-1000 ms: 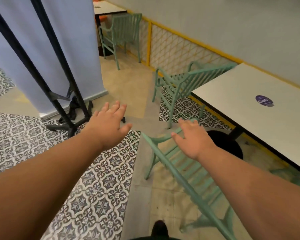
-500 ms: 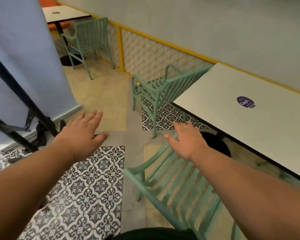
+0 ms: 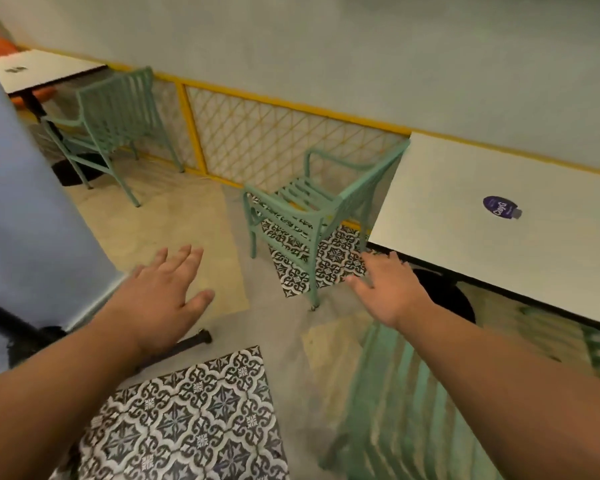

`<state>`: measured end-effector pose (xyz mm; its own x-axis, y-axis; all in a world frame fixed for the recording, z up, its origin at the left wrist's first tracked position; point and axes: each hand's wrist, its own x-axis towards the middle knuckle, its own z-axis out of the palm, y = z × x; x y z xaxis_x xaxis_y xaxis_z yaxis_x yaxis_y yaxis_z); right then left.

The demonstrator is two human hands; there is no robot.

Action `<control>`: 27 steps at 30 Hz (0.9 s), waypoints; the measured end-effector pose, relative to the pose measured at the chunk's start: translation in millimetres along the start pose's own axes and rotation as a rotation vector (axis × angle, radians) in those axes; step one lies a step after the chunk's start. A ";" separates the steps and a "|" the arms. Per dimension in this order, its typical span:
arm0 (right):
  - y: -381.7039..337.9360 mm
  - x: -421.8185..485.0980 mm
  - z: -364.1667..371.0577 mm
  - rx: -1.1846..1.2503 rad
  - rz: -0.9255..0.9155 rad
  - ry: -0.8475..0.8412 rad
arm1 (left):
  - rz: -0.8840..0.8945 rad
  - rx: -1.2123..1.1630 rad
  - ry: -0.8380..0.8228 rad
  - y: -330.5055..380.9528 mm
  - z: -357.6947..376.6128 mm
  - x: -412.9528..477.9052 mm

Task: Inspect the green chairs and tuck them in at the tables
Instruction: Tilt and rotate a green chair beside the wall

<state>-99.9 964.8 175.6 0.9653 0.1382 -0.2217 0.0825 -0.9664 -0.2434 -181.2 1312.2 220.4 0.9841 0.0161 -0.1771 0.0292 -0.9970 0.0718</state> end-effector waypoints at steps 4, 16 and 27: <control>-46.6 19.0 1.4 0.081 0.095 0.033 | 0.063 0.037 -0.013 -43.5 -20.7 49.7; -23.8 116.0 -16.8 0.041 0.279 0.036 | 0.205 -0.006 -0.055 -45.5 -30.5 227.6; -49.5 240.8 -66.4 0.050 0.262 0.079 | 0.249 -0.075 -0.023 -56.7 -54.4 375.5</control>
<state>144.9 1031.5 197.0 0.9686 -0.1339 -0.2096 -0.1826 -0.9550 -0.2338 196.2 1378.8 203.3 0.9582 -0.2320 -0.1674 -0.1999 -0.9615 0.1886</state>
